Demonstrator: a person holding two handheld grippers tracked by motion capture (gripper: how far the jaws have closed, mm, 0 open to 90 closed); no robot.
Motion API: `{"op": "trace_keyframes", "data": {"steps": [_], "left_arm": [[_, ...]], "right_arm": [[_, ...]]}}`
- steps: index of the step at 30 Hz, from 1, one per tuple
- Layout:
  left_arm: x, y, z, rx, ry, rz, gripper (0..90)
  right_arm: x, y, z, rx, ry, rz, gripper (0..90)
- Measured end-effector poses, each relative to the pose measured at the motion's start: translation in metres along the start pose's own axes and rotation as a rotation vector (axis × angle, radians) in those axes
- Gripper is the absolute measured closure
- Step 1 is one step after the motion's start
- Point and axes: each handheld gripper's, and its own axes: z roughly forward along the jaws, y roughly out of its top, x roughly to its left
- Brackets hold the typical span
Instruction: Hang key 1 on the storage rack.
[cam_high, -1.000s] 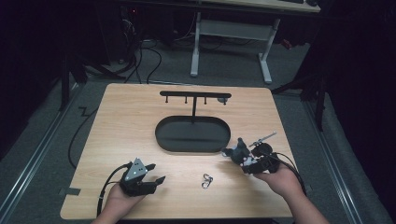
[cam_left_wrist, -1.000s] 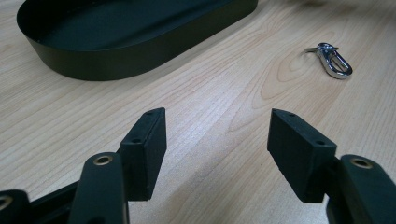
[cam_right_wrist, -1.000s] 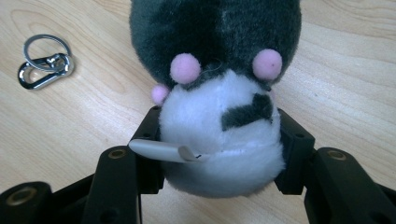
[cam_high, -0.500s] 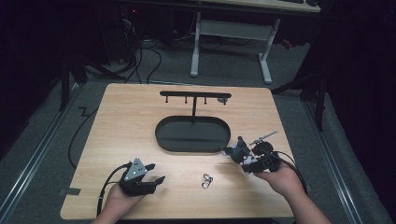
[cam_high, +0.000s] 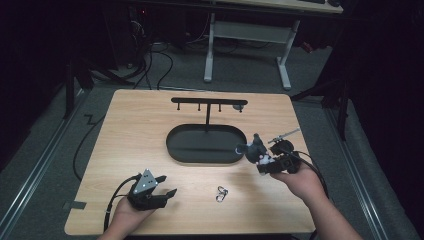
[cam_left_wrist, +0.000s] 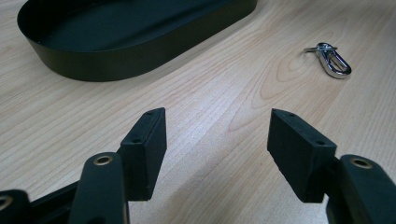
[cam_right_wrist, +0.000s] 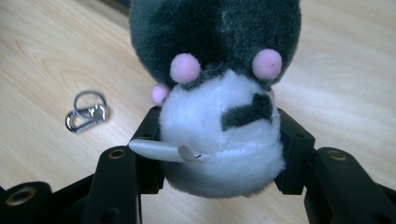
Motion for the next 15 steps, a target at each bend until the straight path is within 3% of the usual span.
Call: {"op": "trace_keyframes", "data": {"steps": [15], "left_arm": [[0.000, 0.000, -0.001, 0.004, -0.003, 0.006, 38.4]], "right_arm": [[0.002, 0.045, -0.029, -0.067, -0.031, -0.018, 47.8]]}}
